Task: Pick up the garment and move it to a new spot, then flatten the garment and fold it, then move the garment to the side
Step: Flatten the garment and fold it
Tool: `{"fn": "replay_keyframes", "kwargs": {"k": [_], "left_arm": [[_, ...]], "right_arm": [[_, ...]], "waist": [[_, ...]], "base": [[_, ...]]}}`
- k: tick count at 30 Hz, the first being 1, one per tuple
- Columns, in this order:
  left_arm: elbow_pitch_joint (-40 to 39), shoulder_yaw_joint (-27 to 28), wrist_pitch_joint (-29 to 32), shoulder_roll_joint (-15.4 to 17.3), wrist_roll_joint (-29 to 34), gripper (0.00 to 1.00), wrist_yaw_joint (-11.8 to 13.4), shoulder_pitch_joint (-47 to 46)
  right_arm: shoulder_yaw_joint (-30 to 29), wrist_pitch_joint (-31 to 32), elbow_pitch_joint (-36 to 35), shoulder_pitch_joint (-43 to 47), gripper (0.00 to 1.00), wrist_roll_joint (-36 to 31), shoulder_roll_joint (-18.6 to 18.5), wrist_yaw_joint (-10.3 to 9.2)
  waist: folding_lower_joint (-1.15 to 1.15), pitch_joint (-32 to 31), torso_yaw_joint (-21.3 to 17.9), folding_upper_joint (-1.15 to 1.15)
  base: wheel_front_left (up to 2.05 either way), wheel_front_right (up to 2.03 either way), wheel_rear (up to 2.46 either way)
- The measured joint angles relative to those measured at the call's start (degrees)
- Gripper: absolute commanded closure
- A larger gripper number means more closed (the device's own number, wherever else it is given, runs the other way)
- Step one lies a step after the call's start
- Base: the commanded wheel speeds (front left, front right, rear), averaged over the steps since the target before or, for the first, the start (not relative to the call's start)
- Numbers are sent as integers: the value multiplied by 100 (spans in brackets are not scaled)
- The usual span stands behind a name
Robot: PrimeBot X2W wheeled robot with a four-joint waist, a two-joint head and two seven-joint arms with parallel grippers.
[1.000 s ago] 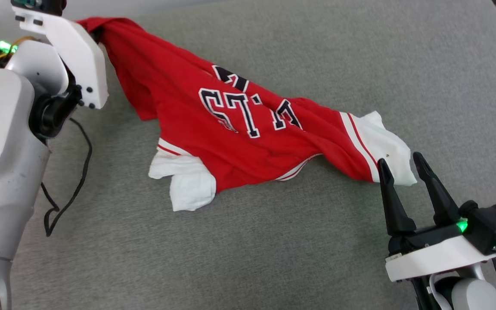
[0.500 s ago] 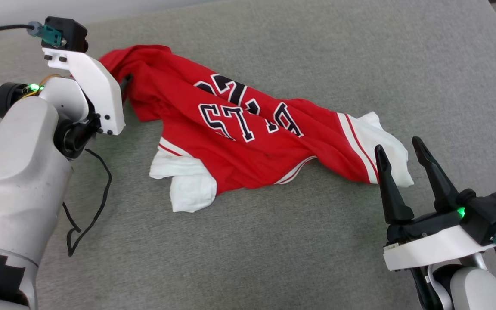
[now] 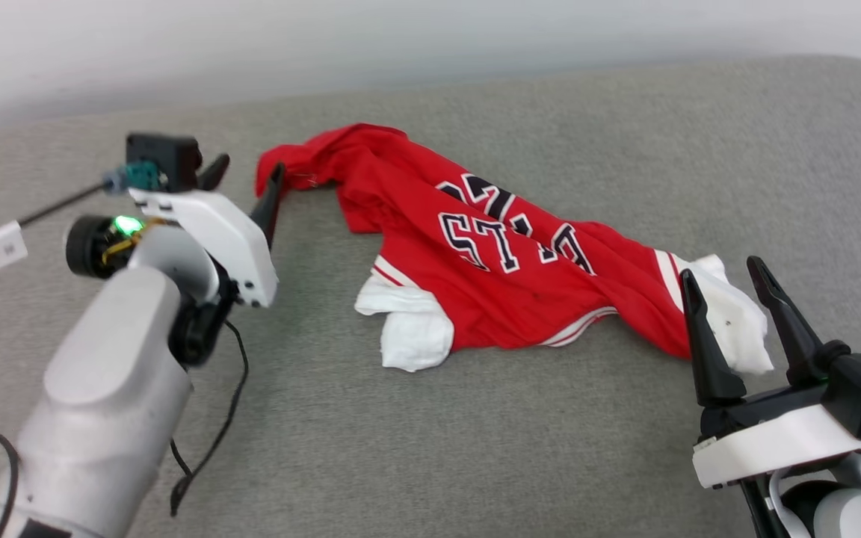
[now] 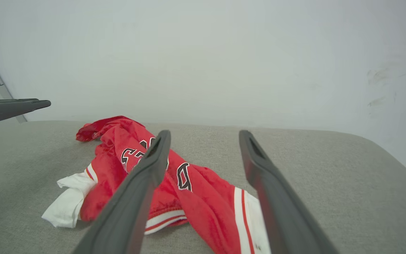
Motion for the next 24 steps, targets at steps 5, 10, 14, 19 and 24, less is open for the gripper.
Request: {"fn": "replay_keyframes", "kwargs": {"k": [5, 10, 14, 19, 24], "left_arm": [[-498, -196, 114, -8, 5, 0, 62, 536], [-1125, -567, 748, 19, 31, 0, -40, 823], [-1547, -857, 1457, 114, -15, 0, -142, 872], [-1967, -1256, 2308, 185, -90, 0, -286, 905], [-2140, -1561, 2836, 303, -14, 0, -334, 913]], "right_arm": [[-37, 141, -113, 170, 0, 0, 0, 0], [5, 205, -200, 258, 0, 26, 1, 0], [30, 243, -233, 292, 0, 100, 1, 0], [35, 232, -240, 326, 0, 162, 0, 0], [45, 164, -209, 322, 0, 198, 0, 0]], "waist": [[0, -275, 259, 0], [-1, -447, 360, 0], [0, -418, 267, 0], [0, -264, 87, 0], [0, -28, -85, 0]], "base": [[0, 0, 0], [0, 0, 0], [0, 0, 0], [0, 0, 0], [0, 0, 0]]}}
